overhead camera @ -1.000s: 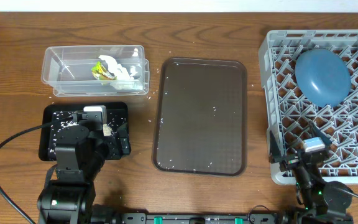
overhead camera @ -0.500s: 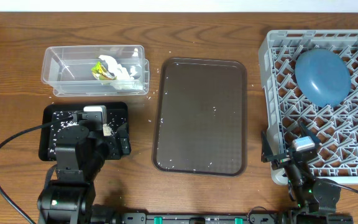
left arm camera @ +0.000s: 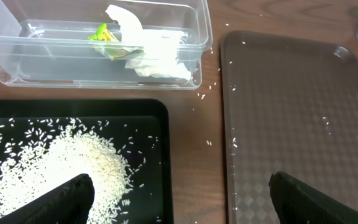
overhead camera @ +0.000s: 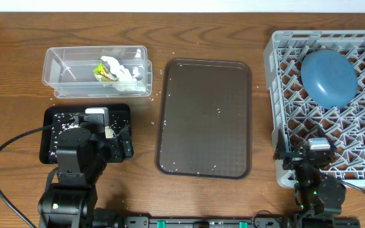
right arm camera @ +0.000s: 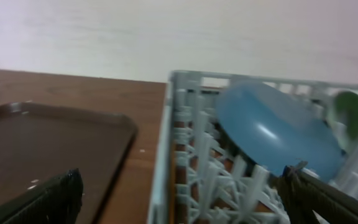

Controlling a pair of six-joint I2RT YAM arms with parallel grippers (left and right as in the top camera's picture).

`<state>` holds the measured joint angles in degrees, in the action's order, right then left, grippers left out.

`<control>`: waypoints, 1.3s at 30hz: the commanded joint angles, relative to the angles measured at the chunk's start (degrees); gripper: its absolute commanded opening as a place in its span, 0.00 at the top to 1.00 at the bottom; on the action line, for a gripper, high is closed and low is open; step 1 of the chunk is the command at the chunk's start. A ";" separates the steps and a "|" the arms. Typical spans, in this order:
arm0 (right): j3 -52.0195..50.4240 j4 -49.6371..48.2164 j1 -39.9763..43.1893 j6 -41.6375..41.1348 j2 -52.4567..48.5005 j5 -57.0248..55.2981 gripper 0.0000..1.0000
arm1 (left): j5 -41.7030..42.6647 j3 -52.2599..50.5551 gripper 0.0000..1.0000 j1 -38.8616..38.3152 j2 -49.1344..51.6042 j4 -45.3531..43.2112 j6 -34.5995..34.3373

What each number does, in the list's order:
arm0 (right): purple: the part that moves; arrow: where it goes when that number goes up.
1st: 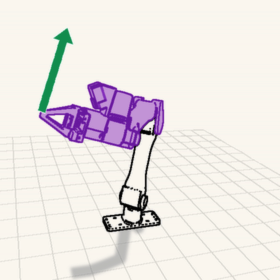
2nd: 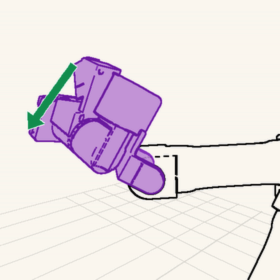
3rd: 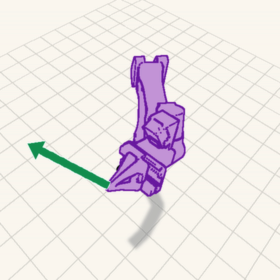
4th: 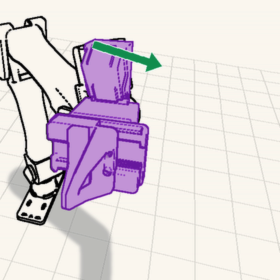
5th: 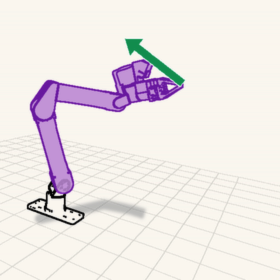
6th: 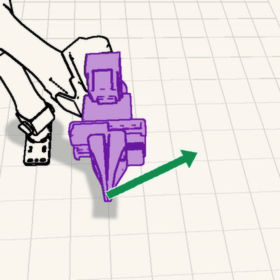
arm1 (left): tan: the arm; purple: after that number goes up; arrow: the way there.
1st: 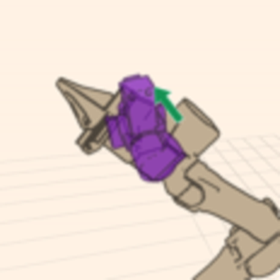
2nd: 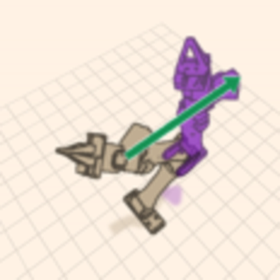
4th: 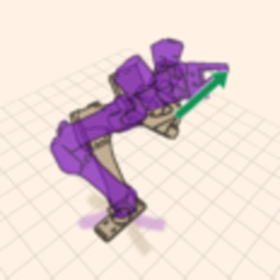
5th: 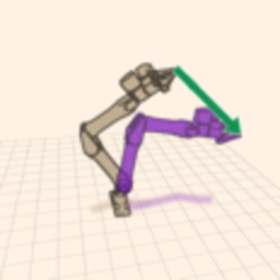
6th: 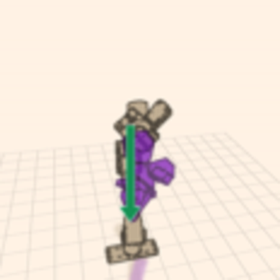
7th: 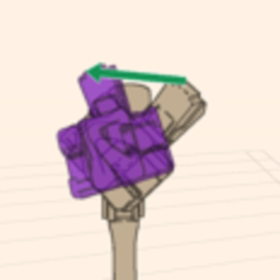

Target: Sort waste into correct bins and load items into the dishwasher rack

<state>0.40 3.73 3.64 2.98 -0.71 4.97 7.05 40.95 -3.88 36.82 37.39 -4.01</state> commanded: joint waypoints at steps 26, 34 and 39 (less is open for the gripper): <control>-0.11 0.17 1.68 -8.72 0.39 -7.96 0.01 | -0.90 -0.02 0.08 -0.07 -0.11 -0.11 0.79; -0.11 0.17 1.68 -8.72 0.39 -7.96 0.01 | -0.90 -0.02 0.08 -0.07 -0.11 -0.11 0.79; -0.11 0.20 1.68 -8.72 0.39 -7.96 0.01 | -0.90 -0.02 0.07 -0.07 -0.11 -0.11 0.79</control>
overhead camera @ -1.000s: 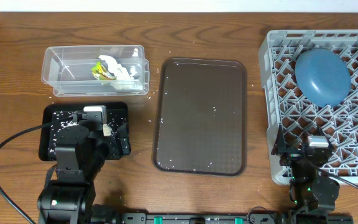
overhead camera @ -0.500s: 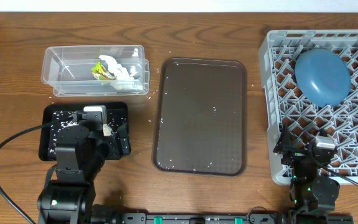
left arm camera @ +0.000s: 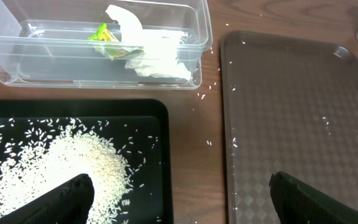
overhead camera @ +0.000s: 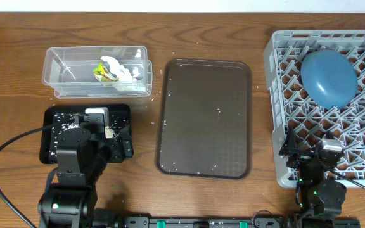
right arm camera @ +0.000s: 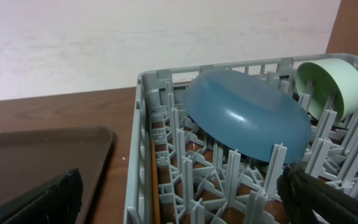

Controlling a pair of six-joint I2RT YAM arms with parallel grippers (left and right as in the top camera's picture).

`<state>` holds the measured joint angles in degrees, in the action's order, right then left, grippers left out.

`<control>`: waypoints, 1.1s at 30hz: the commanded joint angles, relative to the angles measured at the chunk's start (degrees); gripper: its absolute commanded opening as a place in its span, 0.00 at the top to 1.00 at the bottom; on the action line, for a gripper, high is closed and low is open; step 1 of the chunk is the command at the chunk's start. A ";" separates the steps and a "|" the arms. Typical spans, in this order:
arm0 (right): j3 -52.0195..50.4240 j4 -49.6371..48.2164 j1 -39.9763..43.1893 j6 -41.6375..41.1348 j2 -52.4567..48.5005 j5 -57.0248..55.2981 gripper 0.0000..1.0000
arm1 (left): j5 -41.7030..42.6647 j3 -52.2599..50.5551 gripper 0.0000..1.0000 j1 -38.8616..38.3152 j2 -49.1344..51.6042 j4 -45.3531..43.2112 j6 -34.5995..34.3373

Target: Sort waste into correct bins and load items into the dishwasher rack

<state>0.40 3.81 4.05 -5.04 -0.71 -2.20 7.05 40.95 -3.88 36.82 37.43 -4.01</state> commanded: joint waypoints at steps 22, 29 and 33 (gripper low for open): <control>-0.11 0.11 1.27 -0.70 0.39 -0.79 0.01 | -2.01 -2.01 0.07 -0.04 -8.48 2.47 1.01; -0.11 0.09 1.27 -0.70 0.39 -0.79 0.01 | -1.44 -15.02 0.08 3.23 -20.15 -4.09 -1.75; -0.11 0.09 1.27 -0.70 0.39 -0.79 0.01 | -0.07 -23.91 0.08 4.74 -26.88 -12.13 -2.73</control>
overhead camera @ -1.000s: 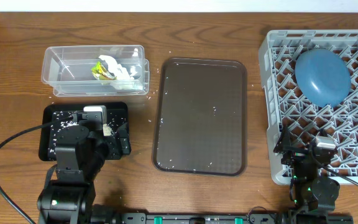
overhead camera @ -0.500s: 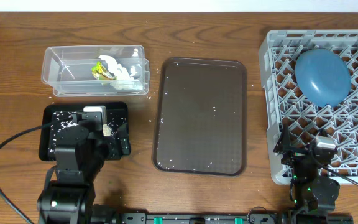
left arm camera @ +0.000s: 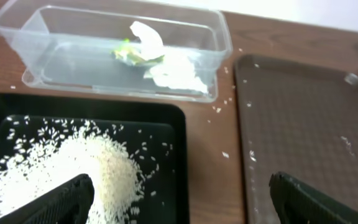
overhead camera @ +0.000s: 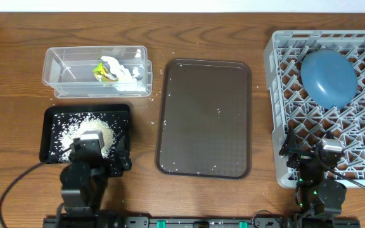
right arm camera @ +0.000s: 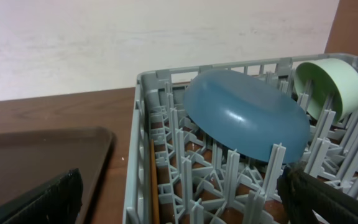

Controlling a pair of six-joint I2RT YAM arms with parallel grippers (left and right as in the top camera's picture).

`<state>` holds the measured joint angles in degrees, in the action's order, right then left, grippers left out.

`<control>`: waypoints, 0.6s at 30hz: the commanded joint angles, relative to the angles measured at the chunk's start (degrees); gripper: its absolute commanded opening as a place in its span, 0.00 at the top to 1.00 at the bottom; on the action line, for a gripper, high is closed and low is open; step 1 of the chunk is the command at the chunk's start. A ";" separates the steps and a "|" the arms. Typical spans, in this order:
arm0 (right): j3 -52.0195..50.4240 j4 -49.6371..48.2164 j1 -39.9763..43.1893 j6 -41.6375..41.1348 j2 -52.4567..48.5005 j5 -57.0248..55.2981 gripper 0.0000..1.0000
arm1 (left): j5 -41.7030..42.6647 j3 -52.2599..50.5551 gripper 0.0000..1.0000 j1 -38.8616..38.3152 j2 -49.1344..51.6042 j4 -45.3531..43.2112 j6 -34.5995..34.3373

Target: Sort waste into correct bins and load items into the dishwasher rack

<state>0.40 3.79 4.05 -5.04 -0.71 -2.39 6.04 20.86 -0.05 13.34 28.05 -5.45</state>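
The grey dishwasher rack (overhead camera: 284,95) at the right holds a blue bowl (overhead camera: 327,77) and a pale green cup; both also show as the bowl (right arm camera: 247,115) and the cup (right arm camera: 331,81). A clear bin (left arm camera: 219,56) holds crumpled white paper and a green-yellow scrap (left arm camera: 166,65). A black bin (left arm camera: 182,134) holds a heap of rice (left arm camera: 86,171). My left gripper (left arm camera: 179,208) is open, low over the black bin's right edge. My right gripper (right arm camera: 179,205) is open at the rack's front left corner. Both hold nothing.
A brown tray (overhead camera: 204,117) with a few rice grains lies between the bins and the rack. Loose grains are scattered on the wooden table (overhead camera: 233,31) near the clear bin. A pale wall stands behind the table's far edge.
My left arm has drawn back toward the table's front edge, so the rice in the black bin now shows from overhead. My right arm has not moved.
First my left gripper hung open over the black bin and my right gripper sat open at the rack's front left corner. Then the right had shifted slightly rightward, facing the rack squarely. Now the left has pulled back; both stayed open and empty.
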 commanded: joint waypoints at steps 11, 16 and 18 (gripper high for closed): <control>-0.11 0.11 1.27 -0.70 0.39 -0.59 0.01 | 0.74 -20.39 0.08 1.64 -13.29 -26.47 -0.42; -0.11 0.13 1.27 -0.70 0.39 -0.59 0.01 | 0.79 -20.63 0.08 2.80 -13.29 -28.17 4.02; -0.11 0.13 1.27 -0.70 0.39 -0.59 0.01 | 0.79 -20.63 0.08 2.89 -13.29 -27.30 5.88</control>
